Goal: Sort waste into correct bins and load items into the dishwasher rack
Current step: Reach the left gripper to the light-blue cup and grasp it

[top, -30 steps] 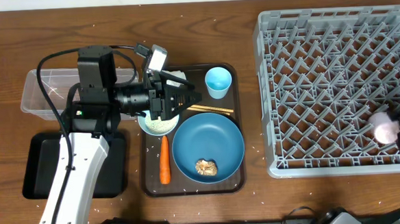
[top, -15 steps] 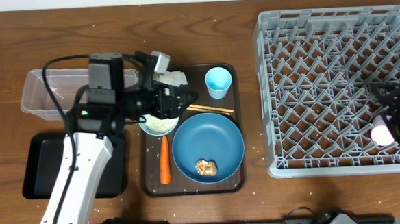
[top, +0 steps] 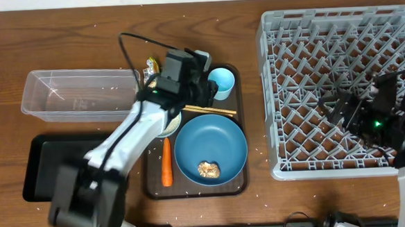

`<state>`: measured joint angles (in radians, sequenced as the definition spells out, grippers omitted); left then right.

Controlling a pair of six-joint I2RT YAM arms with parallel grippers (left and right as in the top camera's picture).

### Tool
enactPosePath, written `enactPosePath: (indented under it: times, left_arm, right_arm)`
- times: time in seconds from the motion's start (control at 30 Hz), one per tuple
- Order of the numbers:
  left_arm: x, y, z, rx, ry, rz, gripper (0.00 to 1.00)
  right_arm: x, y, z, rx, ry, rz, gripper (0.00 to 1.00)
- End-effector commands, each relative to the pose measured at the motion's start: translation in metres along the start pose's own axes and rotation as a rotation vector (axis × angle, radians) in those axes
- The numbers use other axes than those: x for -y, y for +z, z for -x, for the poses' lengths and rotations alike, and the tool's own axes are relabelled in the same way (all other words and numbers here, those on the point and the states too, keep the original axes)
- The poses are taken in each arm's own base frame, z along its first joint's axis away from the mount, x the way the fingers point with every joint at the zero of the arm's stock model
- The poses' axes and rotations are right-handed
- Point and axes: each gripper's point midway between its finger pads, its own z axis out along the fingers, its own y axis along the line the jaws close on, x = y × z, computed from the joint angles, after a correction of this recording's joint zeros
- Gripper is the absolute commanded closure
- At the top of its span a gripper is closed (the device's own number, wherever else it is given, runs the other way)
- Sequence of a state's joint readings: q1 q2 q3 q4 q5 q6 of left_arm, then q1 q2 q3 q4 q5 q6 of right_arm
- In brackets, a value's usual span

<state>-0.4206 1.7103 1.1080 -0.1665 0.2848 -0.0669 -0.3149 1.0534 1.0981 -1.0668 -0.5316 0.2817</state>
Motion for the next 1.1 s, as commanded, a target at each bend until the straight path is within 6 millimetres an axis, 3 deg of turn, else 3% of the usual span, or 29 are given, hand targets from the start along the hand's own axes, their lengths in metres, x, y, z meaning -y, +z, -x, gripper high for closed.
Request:
enactPosePath:
  times: [0.0, 0.23, 0.33, 0.43, 1.07]
  left_arm:
    - [-0.025, 0.013, 0.005, 0.025, -0.052, 0.114, 0.33]
    - [-0.028, 0.027, -0.001, 0.017, -0.138, 0.115, 0.34]
    - [-0.030, 0.030, -0.010, -0.015, -0.144, 0.122, 0.44]
    - [-0.031, 0.031, -0.016, -0.041, -0.148, 0.127, 0.61]
    - [-0.024, 0.034, -0.019, -0.049, -0.123, 0.118, 0.61]
  right_arm:
    - [0.005, 0.000, -0.002, -0.010, -0.024, -0.054, 0.15]
    - [0.013, 0.001, -0.006, -0.031, -0.009, -0.093, 0.14]
    - [0.013, 0.001, -0.006, -0.031, -0.009, -0.093, 0.14]
    - [0.014, 0.001, -0.007, -0.031, -0.008, -0.093, 0.14]
    - [0.014, 0.001, -0.007, -0.033, -0.007, -0.093, 0.13]
